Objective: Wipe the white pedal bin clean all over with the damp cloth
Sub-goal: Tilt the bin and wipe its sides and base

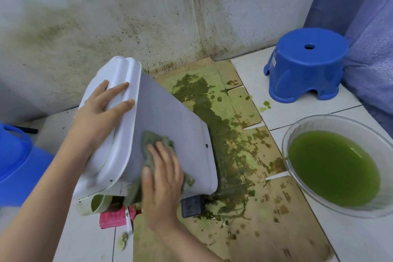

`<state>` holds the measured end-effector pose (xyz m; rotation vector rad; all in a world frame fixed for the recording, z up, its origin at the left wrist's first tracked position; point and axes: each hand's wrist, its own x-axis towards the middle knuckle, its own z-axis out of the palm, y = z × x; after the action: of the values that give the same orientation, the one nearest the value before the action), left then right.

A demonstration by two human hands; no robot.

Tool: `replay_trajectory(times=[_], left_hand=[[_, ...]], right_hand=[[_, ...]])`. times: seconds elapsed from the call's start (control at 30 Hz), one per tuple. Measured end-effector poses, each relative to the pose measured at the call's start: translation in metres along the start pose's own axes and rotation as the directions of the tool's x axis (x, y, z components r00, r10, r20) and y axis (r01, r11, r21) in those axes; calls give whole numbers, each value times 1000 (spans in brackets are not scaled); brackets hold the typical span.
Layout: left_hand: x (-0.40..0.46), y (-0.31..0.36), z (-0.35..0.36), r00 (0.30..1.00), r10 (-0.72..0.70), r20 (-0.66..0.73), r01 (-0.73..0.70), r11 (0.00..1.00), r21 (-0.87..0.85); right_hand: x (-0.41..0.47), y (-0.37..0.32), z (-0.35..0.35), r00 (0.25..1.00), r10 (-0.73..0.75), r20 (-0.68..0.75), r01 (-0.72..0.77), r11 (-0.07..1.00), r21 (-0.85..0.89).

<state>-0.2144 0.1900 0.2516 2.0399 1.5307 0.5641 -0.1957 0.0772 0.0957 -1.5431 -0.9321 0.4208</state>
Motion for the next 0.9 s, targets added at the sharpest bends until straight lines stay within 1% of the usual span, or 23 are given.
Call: replay_trajectory(times=[0.07,0.1,0.17,0.23,0.27,0.3,0.33,0.37,0.4,0.47,0.53,0.57,0.63,0.7,0.77,0.83,0.87,0.9], left_hand=[[-1,-2,-1,1000,-1,1,1,1000,-12],[0,-3,-2,1000,-1,1,1,1000,-21],[1,-5,-3,1000,-1,0,1,999,-38],[3,-6,-3,1000,3,2,-2,999,-46],[3,-6,-2,1000,4,2,-4,999,-47],[3,-6,-2,1000,6,0,-6,999,-47],[3,-7,-3,1000,8,0,-8,999,-53],[3,-8,-4,1000,6,0,-6,998,-60],[3,-11,-6,1000,-1,0,1,998,-68],[3,-18,-11,1000,-21,-6,20,996,-86],[3,-23,-15,999,-33,-13,31,994,-109],[4,-24,-15,1000,-26,-12,25,993,-112],[6,-25,-14,1000,-15,-6,14,994,-109],[7,-28,-15,1000,-18,-4,17,994,-112],[6,-33,-19,1000,-21,-2,21,992,-124],[7,-38,-22,1000,-24,0,24,991,-135],[7,-39,-23,1000,-29,5,30,990,-140],[7,-40,-23,999,-33,9,34,989,-142]], right_hand=[[-9,46,-4,981,176,-78,-177,984,-3],[-10,71,-9,955,280,-101,-279,960,24],[-8,120,-23,871,478,-113,-469,878,97],[-1,151,-36,749,659,-63,-626,736,258],[1,158,-38,690,723,-38,-671,659,339],[3,159,-37,648,761,-25,-695,606,387],[4,156,-33,627,778,-35,-703,584,406],[2,148,-29,617,785,-61,-709,588,390],[0,139,-26,619,780,-92,-716,608,343],[-5,120,-20,658,740,-140,-716,672,190],[-5,94,-15,701,702,-129,-699,711,77],[-2,77,-11,738,664,-119,-665,746,37],[6,35,-1,837,541,-87,-544,838,-26],[14,-8,7,908,416,45,-416,909,-9],[22,-33,9,938,310,158,-322,945,57],[24,-30,1,956,199,215,-231,963,135],[23,-21,-6,969,125,213,-154,980,126],[21,-5,-13,977,46,209,-63,995,77]])
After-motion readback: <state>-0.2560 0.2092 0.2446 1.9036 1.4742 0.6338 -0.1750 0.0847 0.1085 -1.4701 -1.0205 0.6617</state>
